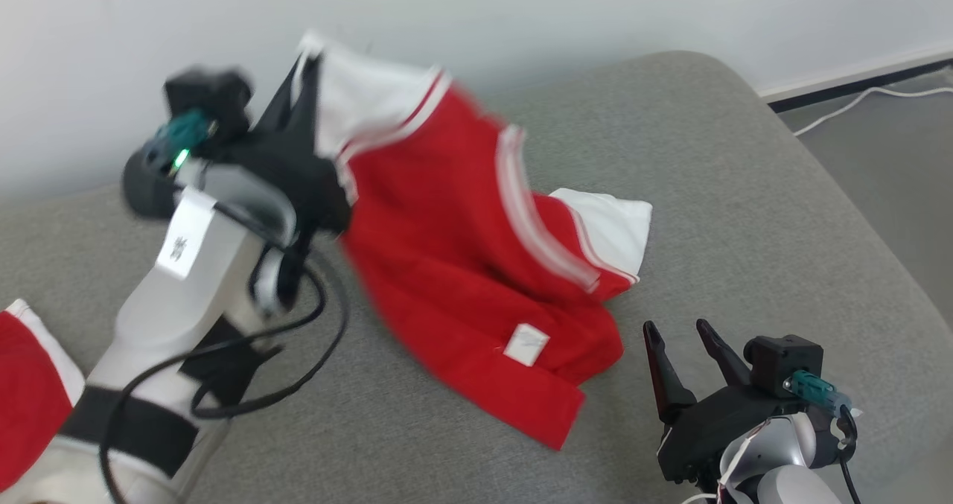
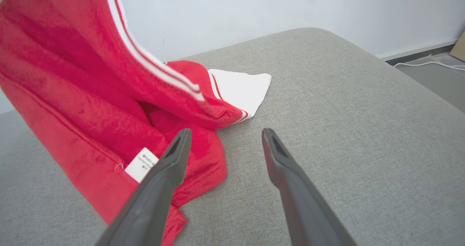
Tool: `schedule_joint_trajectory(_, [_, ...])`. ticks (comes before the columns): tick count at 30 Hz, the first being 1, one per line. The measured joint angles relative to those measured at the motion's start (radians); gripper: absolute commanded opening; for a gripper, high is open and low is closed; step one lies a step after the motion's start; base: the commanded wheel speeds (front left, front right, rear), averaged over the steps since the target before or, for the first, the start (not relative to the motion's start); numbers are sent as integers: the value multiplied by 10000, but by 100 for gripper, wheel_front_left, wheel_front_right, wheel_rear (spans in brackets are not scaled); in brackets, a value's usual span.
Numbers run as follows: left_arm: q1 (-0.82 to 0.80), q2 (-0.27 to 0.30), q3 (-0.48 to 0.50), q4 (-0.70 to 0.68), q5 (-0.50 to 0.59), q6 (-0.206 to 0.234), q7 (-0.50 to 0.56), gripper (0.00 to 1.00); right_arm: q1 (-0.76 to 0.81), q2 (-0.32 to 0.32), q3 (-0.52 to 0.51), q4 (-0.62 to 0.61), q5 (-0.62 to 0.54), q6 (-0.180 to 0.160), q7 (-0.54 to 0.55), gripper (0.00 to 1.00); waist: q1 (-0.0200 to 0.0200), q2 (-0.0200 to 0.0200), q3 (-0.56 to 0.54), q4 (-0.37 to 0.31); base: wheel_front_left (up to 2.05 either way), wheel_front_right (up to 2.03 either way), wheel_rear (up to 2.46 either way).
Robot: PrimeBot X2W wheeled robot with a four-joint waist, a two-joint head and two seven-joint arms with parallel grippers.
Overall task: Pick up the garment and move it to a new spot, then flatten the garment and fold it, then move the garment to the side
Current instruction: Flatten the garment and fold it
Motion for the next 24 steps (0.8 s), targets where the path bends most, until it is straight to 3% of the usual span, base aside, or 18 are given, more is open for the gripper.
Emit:
schedule_joint_trajectory(3, [719,529,27,506,10,84,17,0,2,-12,-36,-79,0,0,-8,100,0,0,50,256,0,0,0])
schedule_joint_trajectory(11, [1551,1076,487,1361,-130,161,-75,0,4,-107,-157,-150,-4,-2,-10,100,0,0,151,1008,0,0,0])
schedule_joint_trajectory(21, [2779,1093,786,1887,-510,173,-174,0,17,-167,-127,-153,-25,-2,13,100,0,1,-8,1797,0,0,0])
schedule_joint_trajectory(22, [2893,1097,805,1929,-564,174,-178,15,32,-173,-115,-159,-27,-2,21,100,0,0,-47,1864,0,0,0])
schedule_joint_trajectory(23, [3197,1104,796,1998,-575,192,-249,94,137,-173,-44,-196,-52,-2,88,100,0,1,-179,2015,0,0,0])
schedule_joint_trajectory(24, [3313,1103,794,2004,-575,203,-251,100,178,-173,-17,-186,-56,-2,98,100,-1,1,-226,2050,0,0,0])
